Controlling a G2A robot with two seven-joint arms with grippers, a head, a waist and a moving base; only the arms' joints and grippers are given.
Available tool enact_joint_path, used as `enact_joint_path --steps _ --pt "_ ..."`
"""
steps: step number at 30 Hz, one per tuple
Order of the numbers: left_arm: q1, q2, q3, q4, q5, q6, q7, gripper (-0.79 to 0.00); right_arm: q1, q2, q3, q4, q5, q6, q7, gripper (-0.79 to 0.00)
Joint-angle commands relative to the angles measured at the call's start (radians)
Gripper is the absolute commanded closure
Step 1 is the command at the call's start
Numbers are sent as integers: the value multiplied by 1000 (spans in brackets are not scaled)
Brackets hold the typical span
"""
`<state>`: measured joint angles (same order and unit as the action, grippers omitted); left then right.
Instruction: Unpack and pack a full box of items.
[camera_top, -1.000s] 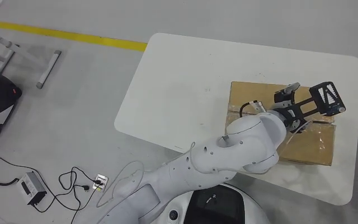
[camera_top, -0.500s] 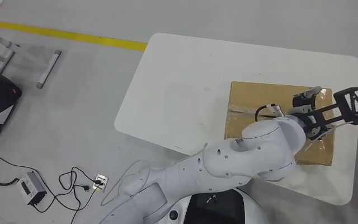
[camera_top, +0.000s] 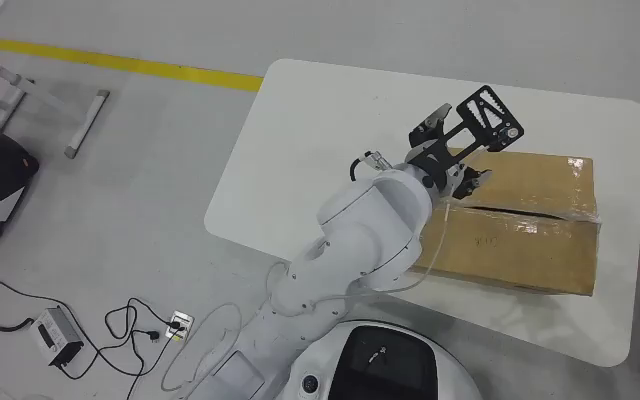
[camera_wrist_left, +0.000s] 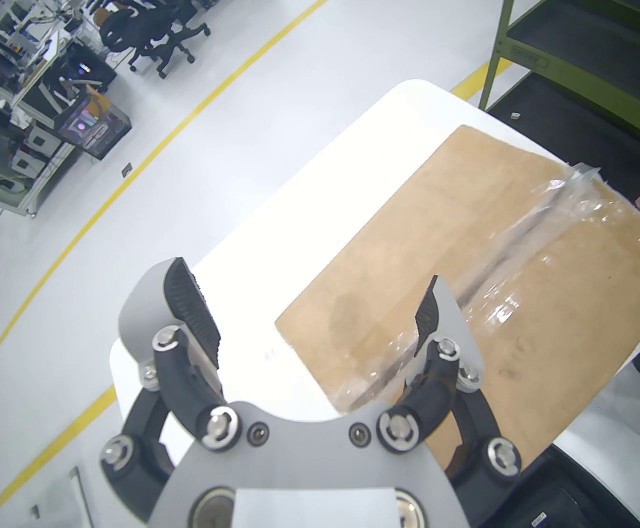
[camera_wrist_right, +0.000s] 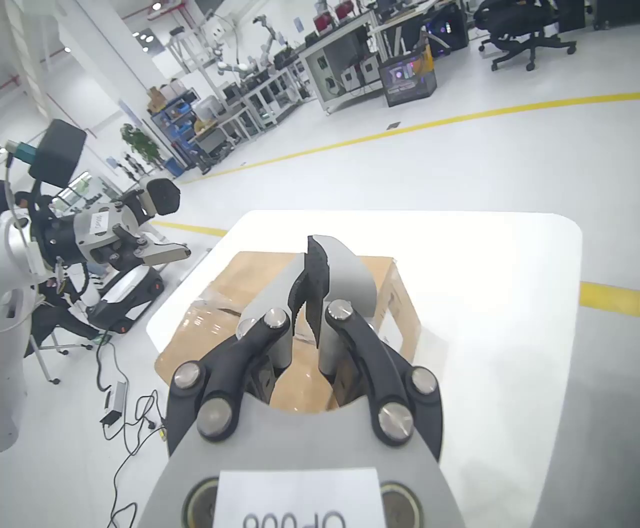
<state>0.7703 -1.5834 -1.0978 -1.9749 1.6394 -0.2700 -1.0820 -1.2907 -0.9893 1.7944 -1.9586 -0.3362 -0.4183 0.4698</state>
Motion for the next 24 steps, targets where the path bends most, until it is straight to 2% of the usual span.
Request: enact_joint_path --steps 1,4,9,13,17,24 --pt "48 8 -41 -58 -2 -20 -27 -785 39 0 -40 3 5 0 14 0" --pt "109 20 -95 -114 14 -69 -65 -785 103 -2 -124 17 -6 4 30 0" --pt "226 36 -195 -202 0 -80 -95 -785 212 -14 -288 47 -27 9 43 0" --pt "288 46 -261 -244 -5 -84 -95 -785 294 -27 -416 78 -57 9 50 0" --pt "326 54 -304 -260 -21 -96 -86 -785 370 -45 -541 127 -74 6 50 0" --pt "326 54 -304 -260 -21 -96 -86 -785 448 -75 -699 211 -130 18 44 0"
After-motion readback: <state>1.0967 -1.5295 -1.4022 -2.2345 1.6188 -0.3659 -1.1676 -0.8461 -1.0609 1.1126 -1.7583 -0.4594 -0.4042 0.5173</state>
